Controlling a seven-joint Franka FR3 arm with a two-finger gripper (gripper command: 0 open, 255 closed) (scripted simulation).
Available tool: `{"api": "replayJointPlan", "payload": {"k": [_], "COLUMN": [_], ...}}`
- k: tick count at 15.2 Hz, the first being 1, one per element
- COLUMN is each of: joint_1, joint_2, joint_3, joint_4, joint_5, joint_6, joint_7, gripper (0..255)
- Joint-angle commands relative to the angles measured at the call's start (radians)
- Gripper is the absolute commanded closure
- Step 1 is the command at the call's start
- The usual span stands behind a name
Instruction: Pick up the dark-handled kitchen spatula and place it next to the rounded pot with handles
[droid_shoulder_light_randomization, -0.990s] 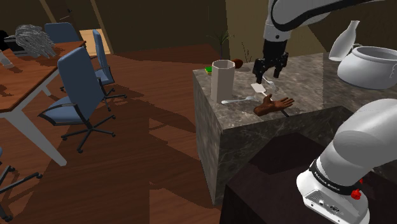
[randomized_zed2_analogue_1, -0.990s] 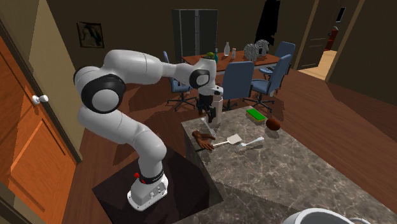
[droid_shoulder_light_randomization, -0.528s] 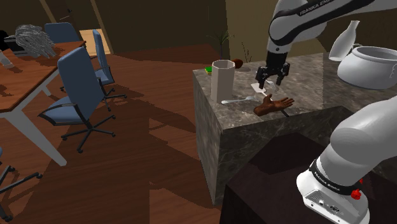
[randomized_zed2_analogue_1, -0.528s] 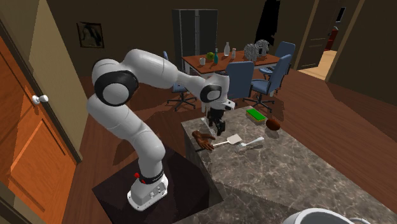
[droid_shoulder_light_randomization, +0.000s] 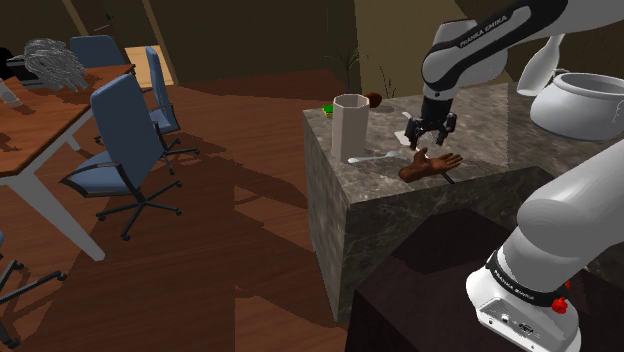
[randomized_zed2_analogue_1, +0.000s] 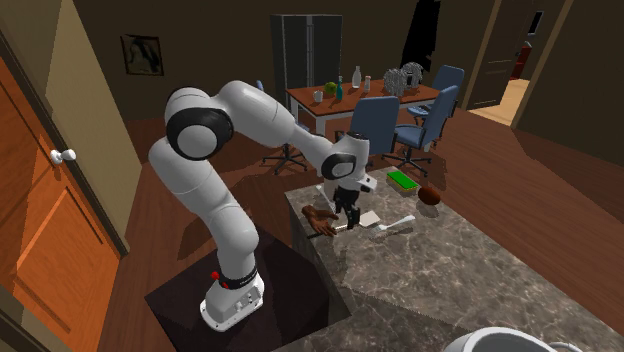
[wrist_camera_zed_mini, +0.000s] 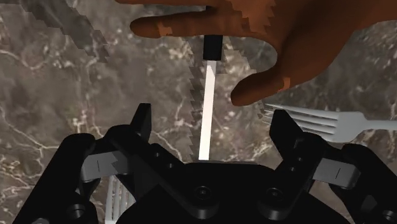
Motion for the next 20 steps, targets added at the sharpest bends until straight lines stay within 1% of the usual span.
{"api": "replayJointPlan", "payload": {"k": [1,2,10,11,20], "joint_1": [0.0,0.001,0.001,0.0,0.001], "joint_2": [0.017,0.031,0.031,0.03,0.031], "joint_3": [-0.003,-0.006,-0.006,-0.007,-0.006], "joint_4": [-0.015,-0.026,-0.026,-0.025,-0.026], "joint_5": [0.001,0.002,0.002,0.001,0.002], "joint_6": [0.032,0.057,0.057,0.055,0.057], "joint_7": [-0.003,-0.004,-0.004,-0.005,-0.004], "gripper": [0,0,0,255,255]}}
